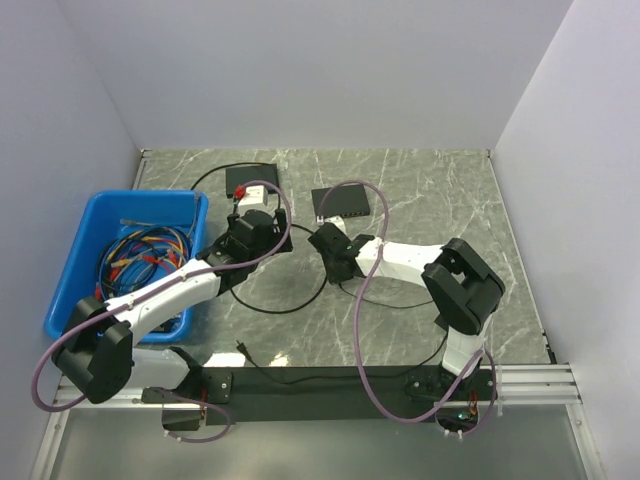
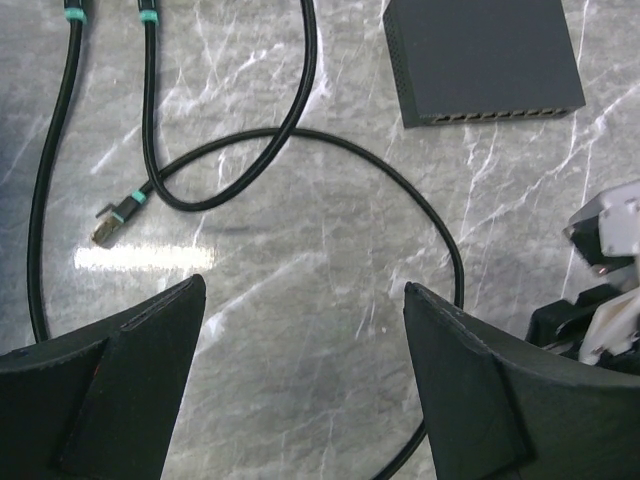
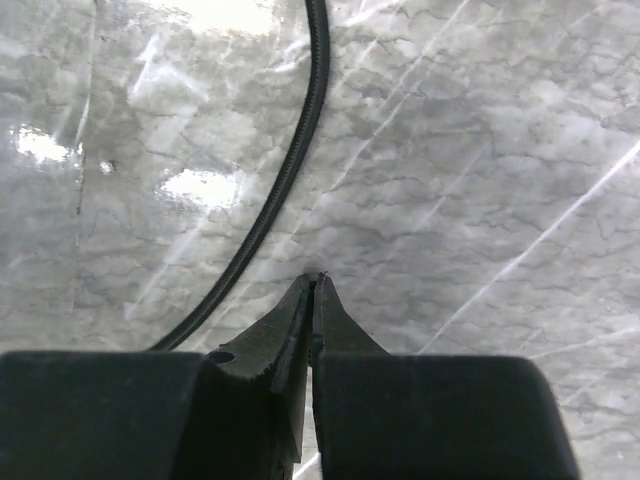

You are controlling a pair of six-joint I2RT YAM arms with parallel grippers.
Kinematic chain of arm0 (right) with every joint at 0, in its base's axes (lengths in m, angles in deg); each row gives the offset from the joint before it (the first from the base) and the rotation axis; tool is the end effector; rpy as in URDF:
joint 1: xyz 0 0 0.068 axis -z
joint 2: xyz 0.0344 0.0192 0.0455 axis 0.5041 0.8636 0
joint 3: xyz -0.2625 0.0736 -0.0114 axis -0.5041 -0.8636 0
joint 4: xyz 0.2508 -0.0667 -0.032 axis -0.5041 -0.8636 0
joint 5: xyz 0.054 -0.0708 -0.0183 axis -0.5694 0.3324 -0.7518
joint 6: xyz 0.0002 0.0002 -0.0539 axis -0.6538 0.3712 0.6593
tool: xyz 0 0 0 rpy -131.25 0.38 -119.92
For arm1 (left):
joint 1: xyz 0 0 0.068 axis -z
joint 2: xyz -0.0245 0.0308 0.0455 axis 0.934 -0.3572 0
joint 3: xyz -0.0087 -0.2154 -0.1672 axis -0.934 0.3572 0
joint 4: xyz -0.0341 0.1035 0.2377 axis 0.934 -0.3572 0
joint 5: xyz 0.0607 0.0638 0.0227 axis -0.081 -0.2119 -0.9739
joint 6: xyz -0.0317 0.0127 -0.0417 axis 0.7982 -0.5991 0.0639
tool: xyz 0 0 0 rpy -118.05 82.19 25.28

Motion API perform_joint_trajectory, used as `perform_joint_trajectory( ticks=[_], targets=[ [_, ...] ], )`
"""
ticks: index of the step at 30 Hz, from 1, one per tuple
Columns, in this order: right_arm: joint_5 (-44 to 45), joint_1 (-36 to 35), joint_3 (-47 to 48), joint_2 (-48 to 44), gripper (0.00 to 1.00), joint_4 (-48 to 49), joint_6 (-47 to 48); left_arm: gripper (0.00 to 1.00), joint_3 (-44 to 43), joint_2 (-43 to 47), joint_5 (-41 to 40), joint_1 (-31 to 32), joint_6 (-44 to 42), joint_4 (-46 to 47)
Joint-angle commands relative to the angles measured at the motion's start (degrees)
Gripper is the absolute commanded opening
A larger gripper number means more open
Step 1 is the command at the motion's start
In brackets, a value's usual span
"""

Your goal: Insert the plug into the switch port

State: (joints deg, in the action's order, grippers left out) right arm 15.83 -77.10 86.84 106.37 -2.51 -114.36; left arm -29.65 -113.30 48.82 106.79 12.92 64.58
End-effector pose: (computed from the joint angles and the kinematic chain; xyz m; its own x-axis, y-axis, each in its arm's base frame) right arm 0.2513 0.2541 0.1593 -0.8137 -0.2847 -0.5068 -0.3139 0.9490 -0.0291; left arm 0.2329 -0.1612 0.2530 -0.5027 -0.2264 -0.8343 0.0057 0.9642 -0.2651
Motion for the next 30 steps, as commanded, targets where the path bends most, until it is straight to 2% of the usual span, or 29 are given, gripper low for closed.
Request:
perform_joint_trajectory(
  ticks=[1, 3, 12, 15, 16, 17, 19, 22, 26, 30],
  targets=[
    [1.7, 0.4, -0.5, -3.4, 0.00, -2.3, 0.6, 0.86, 2.5, 3.3, 1.3, 0.2, 1.1, 3.0],
    [1.6, 0.4, 1.5, -3.4, 0.00, -2.5, 1.0, 0.86, 4.6, 4.1, 1.4, 0.2, 1.5, 3.3],
    [4.1, 3.7, 14.7, 8.6, 0.00, -6.5, 2.1, 0.86, 7.6, 4.1, 1.8, 0.3, 2.2, 3.4],
    [5.3, 4.6, 18.8, 12.0, 0.07, -8.0, 2.4, 0.86, 7.8, 3.4, 1.8, 0.2, 1.9, 3.5],
    [5.5, 4.7, 19.1, 12.1, 0.18, -8.3, 2.7, 0.86, 7.9, 3.3, 1.8, 0.2, 1.9, 3.7],
    [5.9, 4.8, 19.2, 12.0, 0.23, -8.6, 2.5, 0.86, 7.9, 3.2, 1.7, 0.3, 1.9, 3.9],
    [6.6, 4.8, 17.5, 9.8, 0.34, -8.2, 2.7, 0.86, 8.1, 2.8, 1.6, 0.2, 1.7, 4.0],
    [5.8, 4.7, 12.7, 3.6, 0.41, -6.6, 3.4, 0.86, 8.1, 2.7, 1.4, 0.2, 1.4, 4.3],
    [3.2, 3.9, 5.0, -5.4, 0.48, -4.1, 5.4, 0.86, 7.8, 2.6, 1.7, 0.2, 1.5, 4.2],
    [1.8, 2.9, -1.4, -12.6, 0.50, -4.1, 5.9, 0.86, 7.9, 3.4, 1.9, 0.3, 1.5, 4.3]
  ],
)
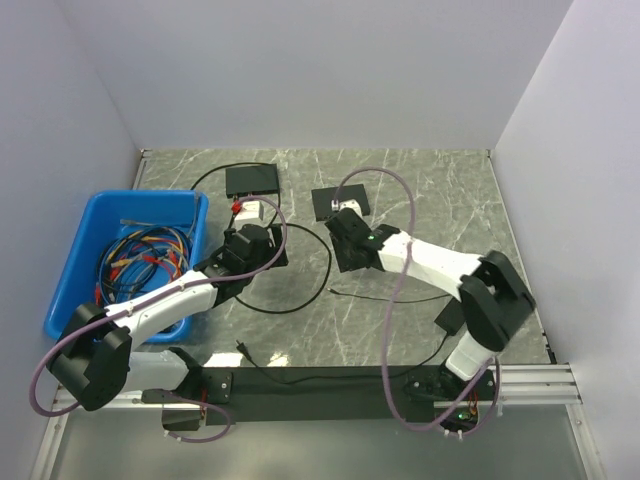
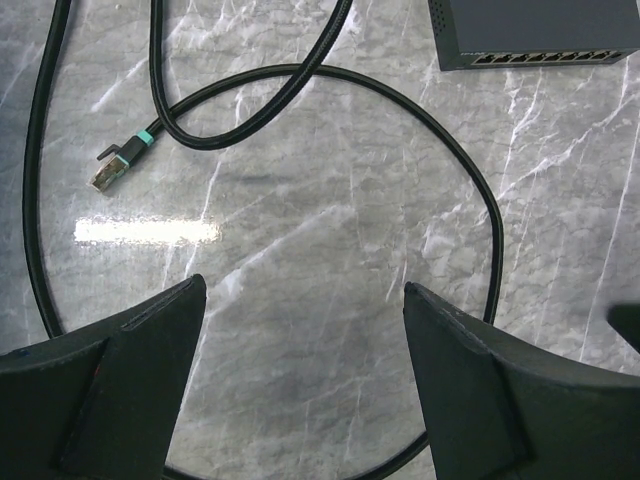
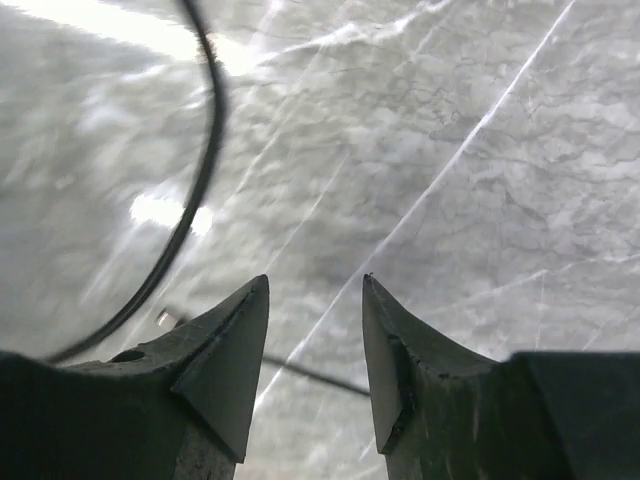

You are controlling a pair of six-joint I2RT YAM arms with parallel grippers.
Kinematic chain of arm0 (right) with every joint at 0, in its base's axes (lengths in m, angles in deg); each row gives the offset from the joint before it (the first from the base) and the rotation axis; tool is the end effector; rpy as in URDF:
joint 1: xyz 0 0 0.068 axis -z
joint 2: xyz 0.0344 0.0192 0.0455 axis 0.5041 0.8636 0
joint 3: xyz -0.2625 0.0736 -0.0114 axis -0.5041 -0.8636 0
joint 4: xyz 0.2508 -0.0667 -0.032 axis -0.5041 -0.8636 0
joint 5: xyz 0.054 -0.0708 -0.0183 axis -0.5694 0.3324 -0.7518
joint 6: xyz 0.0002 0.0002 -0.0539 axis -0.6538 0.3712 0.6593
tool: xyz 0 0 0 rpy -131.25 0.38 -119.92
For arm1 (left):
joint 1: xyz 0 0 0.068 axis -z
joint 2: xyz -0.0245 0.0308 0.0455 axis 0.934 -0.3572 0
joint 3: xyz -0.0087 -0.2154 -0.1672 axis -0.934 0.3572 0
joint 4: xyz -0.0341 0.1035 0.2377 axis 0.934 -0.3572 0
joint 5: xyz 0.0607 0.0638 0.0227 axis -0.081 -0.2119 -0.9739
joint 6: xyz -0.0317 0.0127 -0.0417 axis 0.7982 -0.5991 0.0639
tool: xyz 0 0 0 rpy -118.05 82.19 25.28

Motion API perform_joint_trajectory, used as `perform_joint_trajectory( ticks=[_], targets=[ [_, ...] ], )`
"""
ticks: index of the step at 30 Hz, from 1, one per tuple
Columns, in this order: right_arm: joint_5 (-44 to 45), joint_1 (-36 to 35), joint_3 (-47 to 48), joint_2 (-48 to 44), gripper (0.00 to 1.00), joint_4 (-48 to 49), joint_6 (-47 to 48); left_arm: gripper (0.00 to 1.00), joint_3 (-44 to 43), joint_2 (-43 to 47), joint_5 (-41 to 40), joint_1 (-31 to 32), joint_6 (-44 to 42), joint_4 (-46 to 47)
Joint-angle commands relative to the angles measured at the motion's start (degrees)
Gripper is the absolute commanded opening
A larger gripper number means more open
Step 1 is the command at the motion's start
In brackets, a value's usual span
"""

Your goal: Insert the plug into the switch port

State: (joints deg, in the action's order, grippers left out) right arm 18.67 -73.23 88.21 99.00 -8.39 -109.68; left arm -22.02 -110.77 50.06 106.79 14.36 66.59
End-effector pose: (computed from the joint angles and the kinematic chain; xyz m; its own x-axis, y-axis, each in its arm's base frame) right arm 0.2586 0.2257 0.2039 -0.7798 -0.2877 -0.5560 -0.2887 0.9533 -0.0885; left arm 0.2165 -0.1494 0.2230 -0.5478 -0.2219 -0.8066 -0.0033 0.9648 -0.2631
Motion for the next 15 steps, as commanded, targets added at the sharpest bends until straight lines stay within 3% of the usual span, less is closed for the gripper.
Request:
perform_joint_trajectory(
  ticks=[1, 9, 15],
  targets=[
    [-3.3, -1.2, -3.7, -6.3, 0.50, 2.0, 1.3, 0.86, 0.6, 1.0, 0.7, 0.2, 0.1, 2.5],
    [-16.5, -2.4, -10.2, -8.3, 0.50, 7.2, 3.8, 0.85, 0.4, 1.3, 1.5, 0.2, 0.8, 1.8],
    [-19.4, -2.4, -9.6, -5.9, 0.50, 7.7, 4.4, 0.86, 0.8, 1.5, 1.2, 0.3, 0.8, 1.4]
  ],
)
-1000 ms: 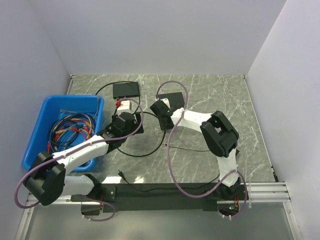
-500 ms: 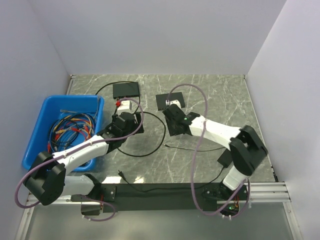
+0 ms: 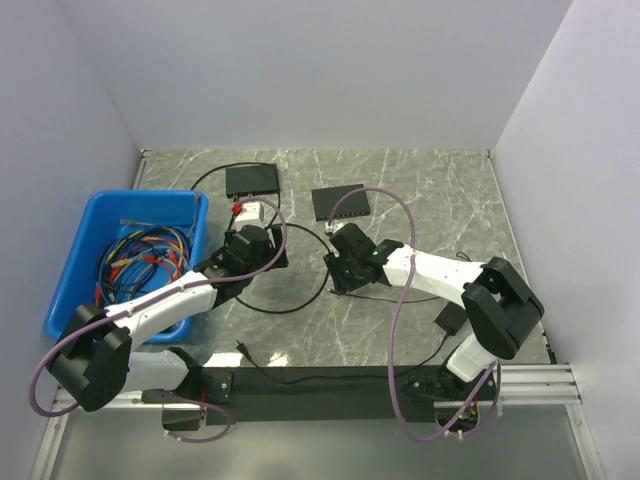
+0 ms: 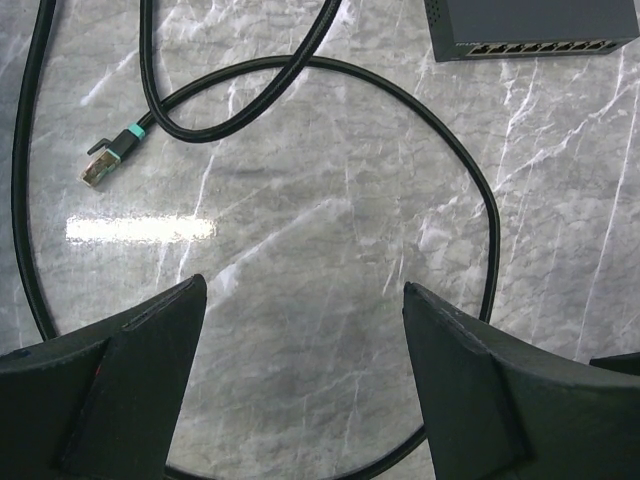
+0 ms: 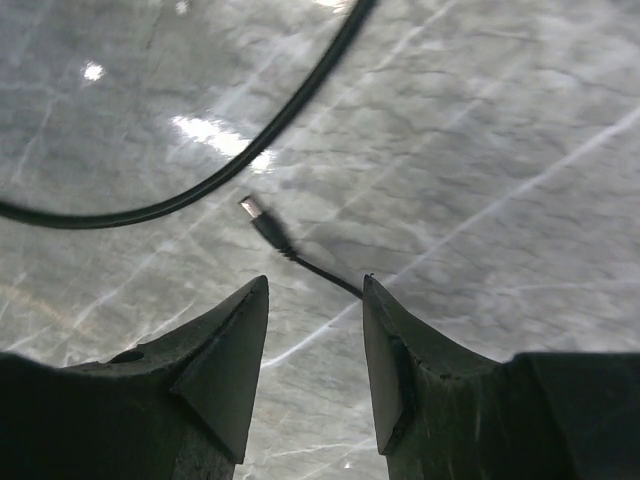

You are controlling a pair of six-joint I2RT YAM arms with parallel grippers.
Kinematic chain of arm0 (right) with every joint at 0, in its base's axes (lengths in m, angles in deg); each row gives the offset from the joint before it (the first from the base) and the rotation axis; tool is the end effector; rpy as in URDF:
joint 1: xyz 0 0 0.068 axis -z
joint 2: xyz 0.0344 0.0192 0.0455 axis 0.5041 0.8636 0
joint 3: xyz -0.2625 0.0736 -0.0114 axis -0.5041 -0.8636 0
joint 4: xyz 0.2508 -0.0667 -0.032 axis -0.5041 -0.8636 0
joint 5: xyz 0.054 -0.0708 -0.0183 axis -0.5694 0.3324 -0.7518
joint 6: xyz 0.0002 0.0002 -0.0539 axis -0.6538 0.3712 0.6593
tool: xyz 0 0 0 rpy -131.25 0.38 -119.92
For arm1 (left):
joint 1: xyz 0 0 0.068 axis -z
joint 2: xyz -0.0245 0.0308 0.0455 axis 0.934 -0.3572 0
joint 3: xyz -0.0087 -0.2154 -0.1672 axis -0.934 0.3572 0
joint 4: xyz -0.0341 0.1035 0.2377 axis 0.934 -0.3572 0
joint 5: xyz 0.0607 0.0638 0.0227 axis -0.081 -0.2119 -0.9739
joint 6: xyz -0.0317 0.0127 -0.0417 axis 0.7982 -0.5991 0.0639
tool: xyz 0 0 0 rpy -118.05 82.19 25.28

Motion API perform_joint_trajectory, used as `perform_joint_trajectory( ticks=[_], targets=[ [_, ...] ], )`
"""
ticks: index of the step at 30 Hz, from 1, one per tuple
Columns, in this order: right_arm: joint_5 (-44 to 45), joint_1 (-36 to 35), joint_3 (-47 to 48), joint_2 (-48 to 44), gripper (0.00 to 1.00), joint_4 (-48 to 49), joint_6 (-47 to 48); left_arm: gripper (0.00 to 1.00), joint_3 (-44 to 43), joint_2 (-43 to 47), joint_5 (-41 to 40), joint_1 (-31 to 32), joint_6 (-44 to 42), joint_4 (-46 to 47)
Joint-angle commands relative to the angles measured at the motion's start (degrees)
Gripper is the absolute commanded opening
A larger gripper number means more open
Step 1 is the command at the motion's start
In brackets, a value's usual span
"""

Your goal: Insert the plug into the switch port

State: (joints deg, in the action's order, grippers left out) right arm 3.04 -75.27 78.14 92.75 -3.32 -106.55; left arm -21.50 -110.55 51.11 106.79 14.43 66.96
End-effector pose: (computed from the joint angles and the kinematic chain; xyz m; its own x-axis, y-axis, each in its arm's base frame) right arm 0.2214 0.2192 0.1894 -0.7793 -0.3755 -0.5018 -0.4881 0.8658 0.1102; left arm 0.2153 -0.1492 0.2214 -0.5556 -0.2222 -0.8013 0.0089 0.9620 -0.2729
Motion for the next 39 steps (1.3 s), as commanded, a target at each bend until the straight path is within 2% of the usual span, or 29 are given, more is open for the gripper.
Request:
perform_joint_trajectory(
  ticks=[1, 13, 26, 31, 36, 39],
  targets=[
    [-4.2, -0.3, 0.4, 0.2, 0.50, 2.8, 1.5, 0.86, 0.3, 1.2, 0.2, 0.3, 0.7, 1.1],
    [-5.8, -0.9, 1.6, 4.5, 0.47, 3.8, 1.9, 0.86, 1.0, 1.4, -0.4, 0.2, 0.3, 1.7],
    [-1.0, -2.9, 2.5, 8.7, 0.43, 3.4, 1.3, 0.86, 1.1, 2.1, -0.6, 0.3, 0.3, 1.5],
    [1.8, -4.4, 3.1, 9.6, 0.35, 2.6, 1.0, 0.86, 1.1, 2.1, -0.6, 0.2, 0.3, 1.3],
    [3.2, -5.4, 4.4, 11.7, 0.19, 1.3, 0.7, 0.86, 1.0, 2.3, -0.9, 0.2, 0.2, 1.2],
    [3.5, -5.5, 4.8, 12.3, 0.14, 0.9, 0.5, 0.86, 1.2, 2.5, -0.9, 0.3, 0.2, 1.1]
  ],
)
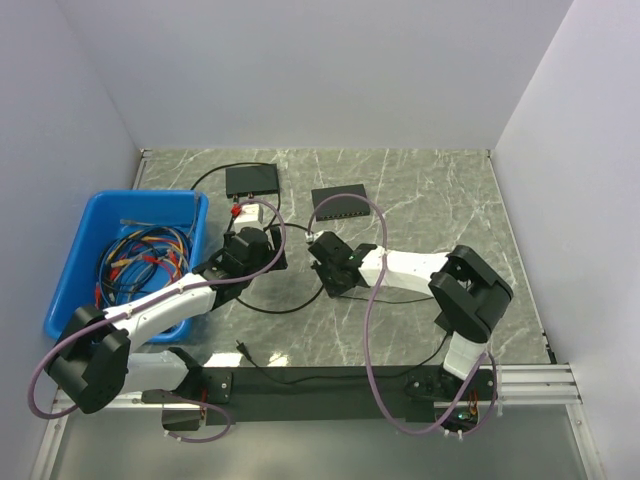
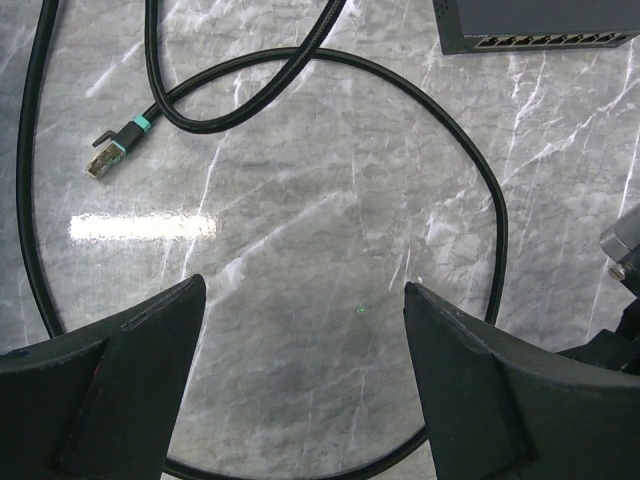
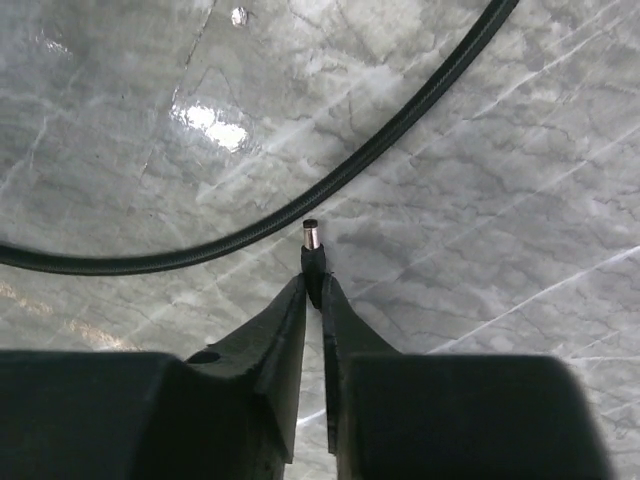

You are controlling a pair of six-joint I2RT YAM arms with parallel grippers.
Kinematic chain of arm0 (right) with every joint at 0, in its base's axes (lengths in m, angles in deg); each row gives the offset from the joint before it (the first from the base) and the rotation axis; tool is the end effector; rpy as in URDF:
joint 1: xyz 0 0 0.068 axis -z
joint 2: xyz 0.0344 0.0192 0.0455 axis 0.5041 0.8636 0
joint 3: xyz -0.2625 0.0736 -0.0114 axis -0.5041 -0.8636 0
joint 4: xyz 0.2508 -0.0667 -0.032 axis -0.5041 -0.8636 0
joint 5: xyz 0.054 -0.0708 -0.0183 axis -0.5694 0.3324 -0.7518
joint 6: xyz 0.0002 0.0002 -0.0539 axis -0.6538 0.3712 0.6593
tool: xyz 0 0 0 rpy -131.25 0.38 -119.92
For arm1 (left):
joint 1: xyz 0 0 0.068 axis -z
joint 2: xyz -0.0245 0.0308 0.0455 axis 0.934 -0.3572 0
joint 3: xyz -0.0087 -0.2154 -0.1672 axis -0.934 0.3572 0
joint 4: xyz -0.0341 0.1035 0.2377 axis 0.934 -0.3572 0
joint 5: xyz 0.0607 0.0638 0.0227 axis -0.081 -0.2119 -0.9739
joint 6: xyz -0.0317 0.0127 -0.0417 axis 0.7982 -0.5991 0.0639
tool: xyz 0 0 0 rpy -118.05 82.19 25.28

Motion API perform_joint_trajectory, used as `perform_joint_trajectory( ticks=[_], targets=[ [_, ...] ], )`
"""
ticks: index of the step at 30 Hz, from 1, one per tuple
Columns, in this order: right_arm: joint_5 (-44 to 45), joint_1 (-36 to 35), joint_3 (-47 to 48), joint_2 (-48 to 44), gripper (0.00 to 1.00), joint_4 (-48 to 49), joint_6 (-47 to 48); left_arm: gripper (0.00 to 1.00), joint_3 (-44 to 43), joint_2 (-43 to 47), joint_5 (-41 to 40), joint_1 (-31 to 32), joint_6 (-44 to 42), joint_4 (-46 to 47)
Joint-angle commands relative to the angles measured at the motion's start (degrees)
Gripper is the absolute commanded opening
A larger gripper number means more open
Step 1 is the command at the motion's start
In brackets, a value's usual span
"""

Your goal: Insert the plug into the switch port

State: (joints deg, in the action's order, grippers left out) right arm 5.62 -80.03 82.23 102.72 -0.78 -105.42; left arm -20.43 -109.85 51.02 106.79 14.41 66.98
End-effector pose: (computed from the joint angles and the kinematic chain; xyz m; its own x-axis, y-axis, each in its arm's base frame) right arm 0.2225 0.2580 0.1587 -0.7481 -0.4726 -0.4658 -0.5543 0.8310 0.0470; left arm 0.2122 -0.1468 0.2183 -0.5587 -0.2190 -0.7999 0.0067 0.9633 -0.2684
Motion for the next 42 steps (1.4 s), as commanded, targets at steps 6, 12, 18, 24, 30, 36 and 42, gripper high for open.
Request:
perform_joint_trajectory(
  ticks=[6, 12, 18, 24, 30, 36, 42],
  targets=[
    [1.7, -0.9, 1.6, 3.9, 0.01, -2.3, -0.7, 0.87, 0.2, 1.8, -0.9, 0.1, -0.1, 1.2],
    [3.2, -1.0, 0.1, 0.0, 0.00, -1.4, -1.6, 0.87, 0.4, 1.9, -0.9, 0.1, -0.1, 1.6],
    [7.2, 0.7, 0.0, -8.8, 0.00, -4.0, -3.3, 0.86, -0.5, 1.7, -0.2, 0.1, -0.1, 1.8],
    [8.5, 10.0, 0.0, -16.3, 0.00, -3.8, -5.9, 0.86, -2.2, 0.1, 5.0, 0.2, 1.8, 5.0],
    [6.2, 20.6, 5.6, -16.8, 0.00, -3.6, -6.5, 0.83, -7.7, -9.4, 14.3, 4.2, 7.0, 12.6],
    [4.0, 25.4, 14.5, -12.4, 0.00, -5.0, -6.0, 0.81, -21.0, -27.4, 20.2, 8.2, 10.1, 14.4],
    [1.8, 28.6, 18.2, -9.8, 0.00, -5.2, -5.1, 0.80, -28.7, -40.2, 22.8, 8.7, 13.8, 15.8]
  ],
)
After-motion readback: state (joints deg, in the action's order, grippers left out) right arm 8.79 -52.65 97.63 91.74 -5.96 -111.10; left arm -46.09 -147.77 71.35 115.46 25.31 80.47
